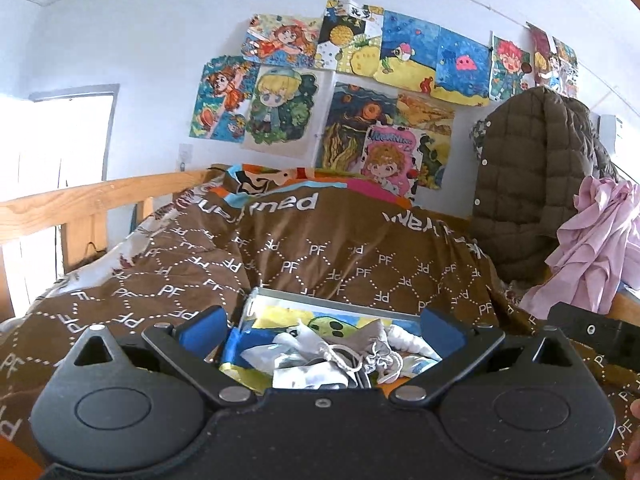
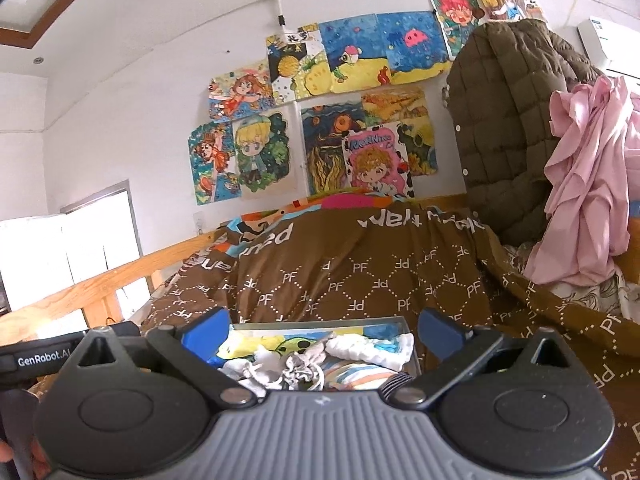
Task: Organize soft objects
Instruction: 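Move both tools back from the tray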
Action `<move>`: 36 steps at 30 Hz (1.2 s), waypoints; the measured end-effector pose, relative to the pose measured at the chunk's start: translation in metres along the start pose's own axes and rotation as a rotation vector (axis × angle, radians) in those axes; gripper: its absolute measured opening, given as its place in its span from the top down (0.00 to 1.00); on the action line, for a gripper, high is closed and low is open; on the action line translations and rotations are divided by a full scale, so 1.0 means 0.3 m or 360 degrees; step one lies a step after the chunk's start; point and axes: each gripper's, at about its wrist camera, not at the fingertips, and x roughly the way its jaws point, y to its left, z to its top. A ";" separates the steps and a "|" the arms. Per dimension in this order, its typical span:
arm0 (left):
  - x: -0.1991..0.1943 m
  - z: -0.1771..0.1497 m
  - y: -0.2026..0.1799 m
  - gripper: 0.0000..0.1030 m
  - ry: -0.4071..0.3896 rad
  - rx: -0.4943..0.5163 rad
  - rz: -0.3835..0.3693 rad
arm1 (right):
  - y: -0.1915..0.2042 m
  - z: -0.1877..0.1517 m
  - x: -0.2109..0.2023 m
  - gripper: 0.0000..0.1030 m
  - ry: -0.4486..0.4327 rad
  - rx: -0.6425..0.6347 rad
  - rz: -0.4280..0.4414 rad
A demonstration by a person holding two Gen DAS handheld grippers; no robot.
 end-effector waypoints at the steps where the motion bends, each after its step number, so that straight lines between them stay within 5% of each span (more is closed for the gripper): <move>1: -0.011 -0.003 0.003 0.01 0.0000 0.0002 0.0004 | 0.000 -0.001 -0.007 0.00 -0.0001 0.0004 0.0004; 17: -0.126 -0.073 0.043 0.01 -0.0013 0.0026 0.0029 | 0.026 -0.053 -0.094 0.00 0.0042 -0.0003 -0.0034; 36: -0.188 -0.135 0.087 0.01 0.0121 0.0017 0.0055 | 0.039 -0.118 -0.150 0.00 0.0107 -0.0019 -0.0102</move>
